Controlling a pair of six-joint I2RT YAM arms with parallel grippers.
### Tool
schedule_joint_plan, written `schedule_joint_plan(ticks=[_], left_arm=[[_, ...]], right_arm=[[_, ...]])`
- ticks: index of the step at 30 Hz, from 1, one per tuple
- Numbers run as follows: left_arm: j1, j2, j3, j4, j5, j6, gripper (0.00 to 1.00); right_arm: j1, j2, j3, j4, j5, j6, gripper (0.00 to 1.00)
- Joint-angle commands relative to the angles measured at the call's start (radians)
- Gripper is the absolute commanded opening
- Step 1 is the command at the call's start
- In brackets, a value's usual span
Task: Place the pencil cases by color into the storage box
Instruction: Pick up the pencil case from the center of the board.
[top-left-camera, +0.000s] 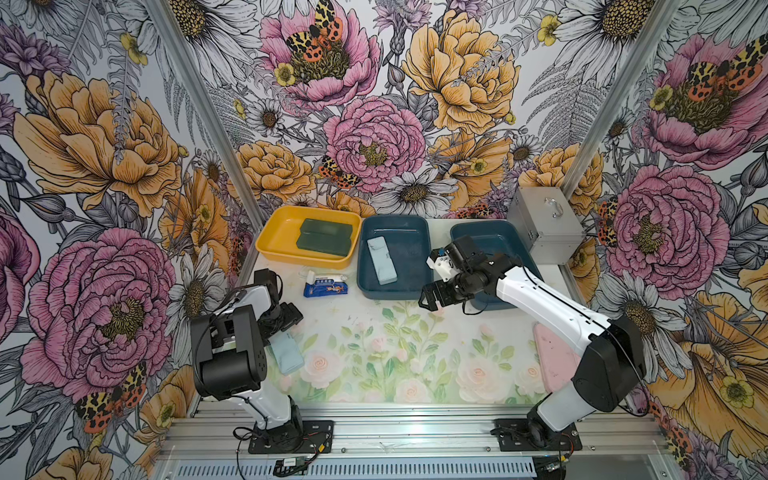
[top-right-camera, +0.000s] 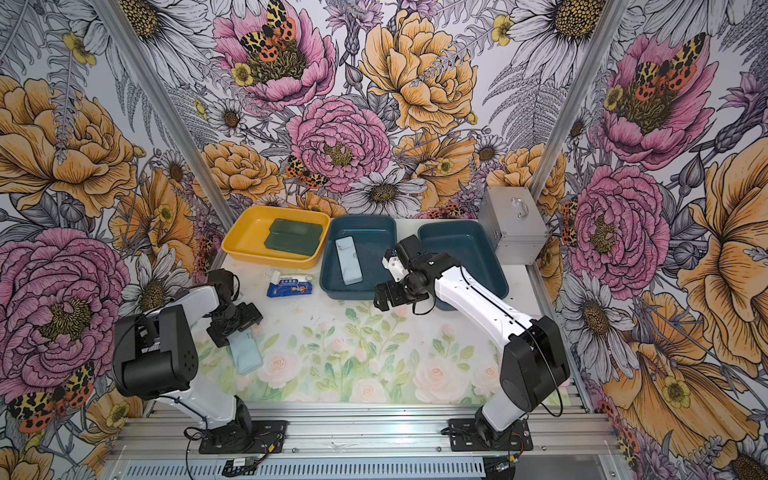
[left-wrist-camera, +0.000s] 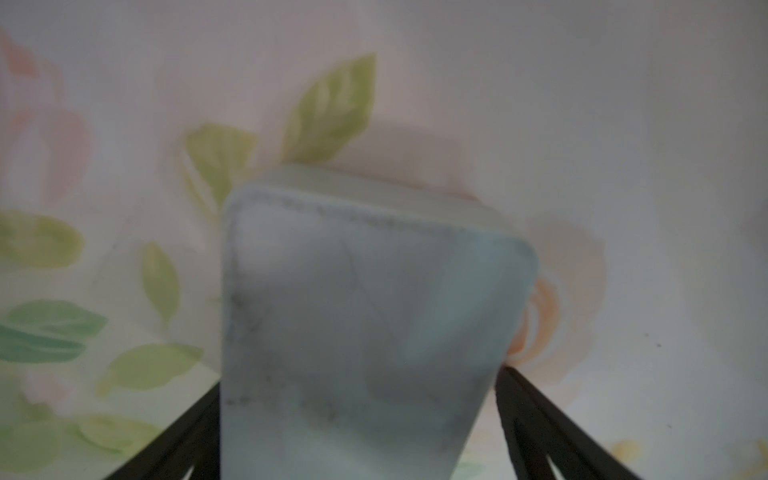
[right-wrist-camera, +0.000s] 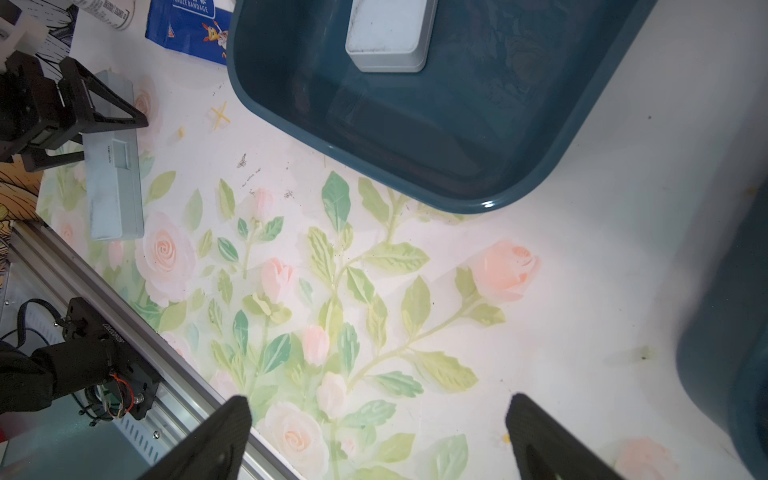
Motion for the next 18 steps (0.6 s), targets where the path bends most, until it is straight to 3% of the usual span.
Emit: schedule_joint_plan(ticks=[1, 4, 8, 18], left_arm=[[-0.021, 0.038, -0.032, 0.047, 0.029, 0.007, 0.86], [-0.037, 0.033, -0.038, 0.052, 0.03, 0.011, 0.59], [-0.058, 0.023, -0.042, 0.05, 0.038, 0.014, 0.39], [-0.2, -0.176, 0.085, -0.094, 0.156, -0.036, 0.39]], right_arm=[[-0.01, -0.025, -0.006, 0.009, -0.016, 0.01, 0.99], [-0.011, -0.025, -0.011, 0.009, -0.018, 0.014, 0.99], [-0.013, -0.028, -0.013, 0.009, -0.016, 0.014, 0.99], [-0.028, -0.022, -0.001, 0.009, -0.013, 0.014, 0.99]])
